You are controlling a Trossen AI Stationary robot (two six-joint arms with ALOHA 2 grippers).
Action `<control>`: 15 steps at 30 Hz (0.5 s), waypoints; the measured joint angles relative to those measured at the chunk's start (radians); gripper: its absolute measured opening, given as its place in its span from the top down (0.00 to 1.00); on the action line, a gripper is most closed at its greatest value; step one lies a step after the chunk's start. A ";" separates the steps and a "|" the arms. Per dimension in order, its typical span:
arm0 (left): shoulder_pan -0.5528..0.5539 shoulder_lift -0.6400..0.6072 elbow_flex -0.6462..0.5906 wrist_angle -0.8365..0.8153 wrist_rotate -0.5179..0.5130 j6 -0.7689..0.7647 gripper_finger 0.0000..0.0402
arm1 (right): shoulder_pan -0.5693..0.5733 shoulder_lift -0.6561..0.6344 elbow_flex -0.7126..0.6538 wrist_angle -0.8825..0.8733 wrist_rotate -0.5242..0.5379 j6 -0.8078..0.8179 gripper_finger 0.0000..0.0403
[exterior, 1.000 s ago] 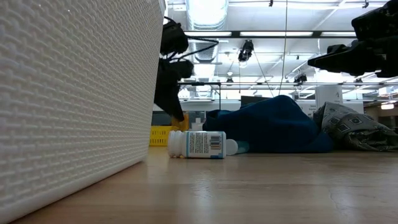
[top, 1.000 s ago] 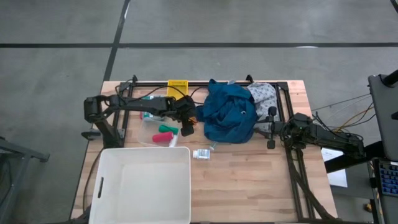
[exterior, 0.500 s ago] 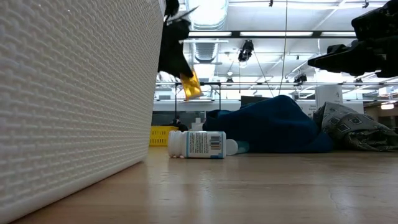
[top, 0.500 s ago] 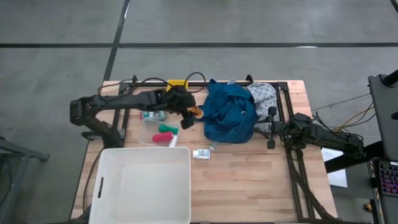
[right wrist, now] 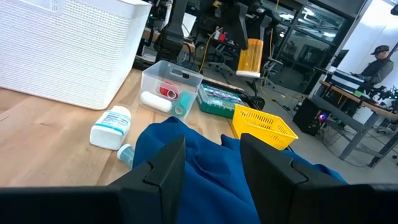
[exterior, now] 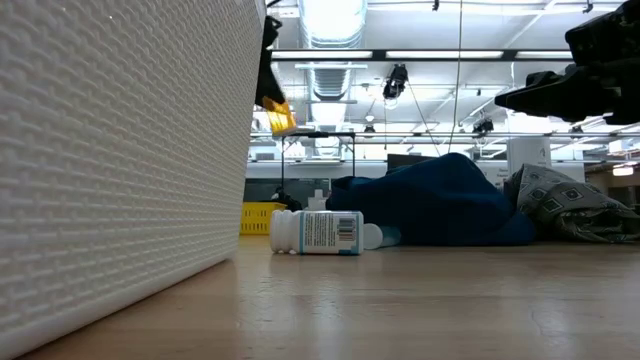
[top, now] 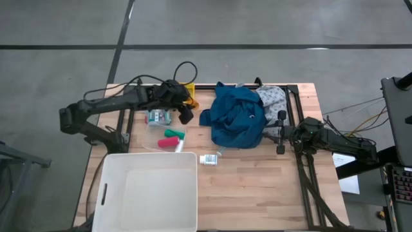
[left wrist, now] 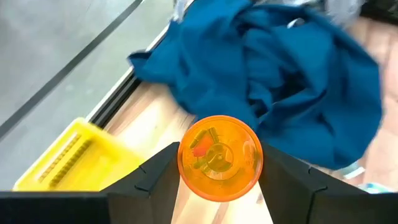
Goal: Pick & place medical supplies in basket/bin
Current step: Put the orange pill bottle into the yellow bin
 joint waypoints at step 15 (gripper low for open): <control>0.139 0.001 0.000 -0.043 -0.039 -0.068 0.51 | 0.000 0.000 0.000 0.000 0.000 0.000 0.63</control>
